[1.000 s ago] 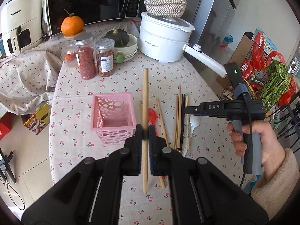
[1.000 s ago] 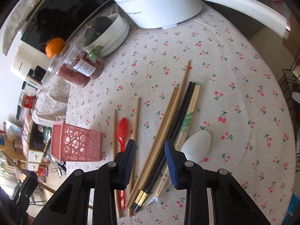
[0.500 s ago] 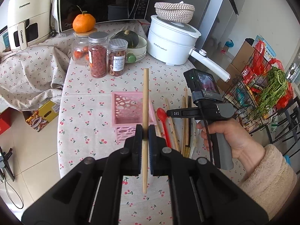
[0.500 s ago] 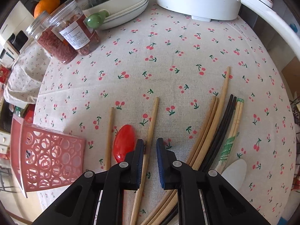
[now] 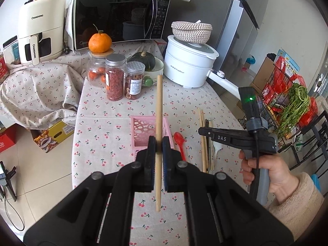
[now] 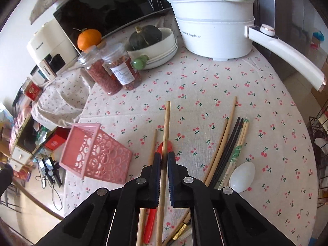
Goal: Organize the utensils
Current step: 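Lift both held chopsticks and carry them over the pink basket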
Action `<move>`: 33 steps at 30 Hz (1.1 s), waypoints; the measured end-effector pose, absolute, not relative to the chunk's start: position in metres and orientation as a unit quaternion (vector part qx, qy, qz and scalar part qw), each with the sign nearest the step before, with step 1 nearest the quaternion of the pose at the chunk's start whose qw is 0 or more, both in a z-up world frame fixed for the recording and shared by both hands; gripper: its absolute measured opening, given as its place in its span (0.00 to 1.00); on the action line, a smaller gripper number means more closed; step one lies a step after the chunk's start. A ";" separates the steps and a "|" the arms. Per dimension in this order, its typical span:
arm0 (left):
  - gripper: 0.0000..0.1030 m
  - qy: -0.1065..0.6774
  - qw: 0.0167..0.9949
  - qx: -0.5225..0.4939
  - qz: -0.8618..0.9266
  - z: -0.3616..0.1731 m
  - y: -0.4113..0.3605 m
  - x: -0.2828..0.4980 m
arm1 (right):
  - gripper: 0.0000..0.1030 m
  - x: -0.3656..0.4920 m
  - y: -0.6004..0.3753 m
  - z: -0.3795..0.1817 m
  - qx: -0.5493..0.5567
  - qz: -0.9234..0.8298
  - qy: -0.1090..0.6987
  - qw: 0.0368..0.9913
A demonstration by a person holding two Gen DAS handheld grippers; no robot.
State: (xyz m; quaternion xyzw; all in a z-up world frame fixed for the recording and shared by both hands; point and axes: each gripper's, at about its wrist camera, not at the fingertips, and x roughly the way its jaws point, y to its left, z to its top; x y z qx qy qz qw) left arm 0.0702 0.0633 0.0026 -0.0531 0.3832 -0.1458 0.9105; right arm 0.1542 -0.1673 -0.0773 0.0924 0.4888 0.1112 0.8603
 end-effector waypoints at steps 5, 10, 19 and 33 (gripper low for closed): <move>0.07 0.347 0.923 -0.084 -0.146 0.018 0.072 0.064 | 0.06 0.119 -0.170 -0.034 0.092 0.128 0.443 0.883; 0.07 0.306 0.931 -0.125 -0.157 0.026 0.080 0.067 | 0.06 0.095 -0.178 -0.004 0.099 0.143 0.403 0.899; 0.07 0.252 0.940 -0.197 -0.122 0.030 0.097 0.093 | 0.06 0.092 -0.182 0.019 0.121 0.157 0.368 0.908; 0.07 0.236 0.932 -0.263 -0.081 0.012 0.110 0.132 | 0.06 0.095 -0.191 0.030 0.135 0.166 0.349 0.912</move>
